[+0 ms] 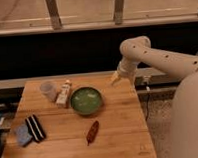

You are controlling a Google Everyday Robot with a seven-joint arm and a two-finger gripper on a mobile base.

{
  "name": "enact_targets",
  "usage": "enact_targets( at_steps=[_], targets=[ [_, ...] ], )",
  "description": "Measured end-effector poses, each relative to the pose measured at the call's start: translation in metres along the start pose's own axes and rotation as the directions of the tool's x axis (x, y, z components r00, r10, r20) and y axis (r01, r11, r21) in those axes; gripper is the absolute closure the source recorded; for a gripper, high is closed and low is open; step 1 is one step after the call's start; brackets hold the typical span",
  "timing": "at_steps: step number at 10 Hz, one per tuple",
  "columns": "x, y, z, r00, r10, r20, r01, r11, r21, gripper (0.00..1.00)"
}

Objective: Drag the ceramic bowl in a circle

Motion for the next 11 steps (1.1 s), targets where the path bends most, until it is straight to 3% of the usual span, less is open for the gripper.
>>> enact_targets(
  at_steps=[3,6,9,11],
  targets=[
    [0.001,0.002,-0.001,1.000,-0.011,0.003,0.011,1.000,-0.023,0.34],
    [0.009,0.014,0.013,0.999,0.001,-0.037,-0.005,0.993,-0.116,0.34],
    [0.028,0.063,0.058,0.991,-0.069,-0.110,0.051,0.986,-0.161,0.34],
    [0.031,0.093,0.073,0.983,-0.121,-0.138,0.097,0.981,-0.169,0.34]
  ],
)
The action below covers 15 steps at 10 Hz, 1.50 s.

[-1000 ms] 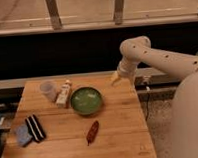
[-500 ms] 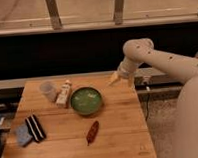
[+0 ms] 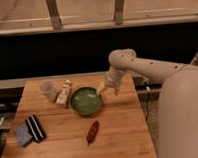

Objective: Drag the ceramic bowl in a circle

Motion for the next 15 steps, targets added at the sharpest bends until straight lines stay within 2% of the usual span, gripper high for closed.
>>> enact_targets(
  at_steps=[5,7,10,12,14,15],
  targets=[
    [0.000,0.032,0.042,0.991,-0.102,-0.090,0.105,0.994,0.028,0.34],
    [-0.001,0.033,0.057,0.985,-0.121,-0.122,0.127,0.991,0.041,0.34],
    [-0.006,0.025,0.075,0.982,-0.115,-0.153,0.126,0.990,0.062,0.36],
    [-0.008,0.021,0.077,0.982,-0.114,-0.151,0.125,0.990,0.063,0.50],
    [-0.007,0.017,0.076,0.982,-0.113,-0.150,0.125,0.989,0.078,0.73],
    [-0.007,0.017,0.075,0.983,-0.110,-0.149,0.123,0.989,0.083,0.81]
  ],
)
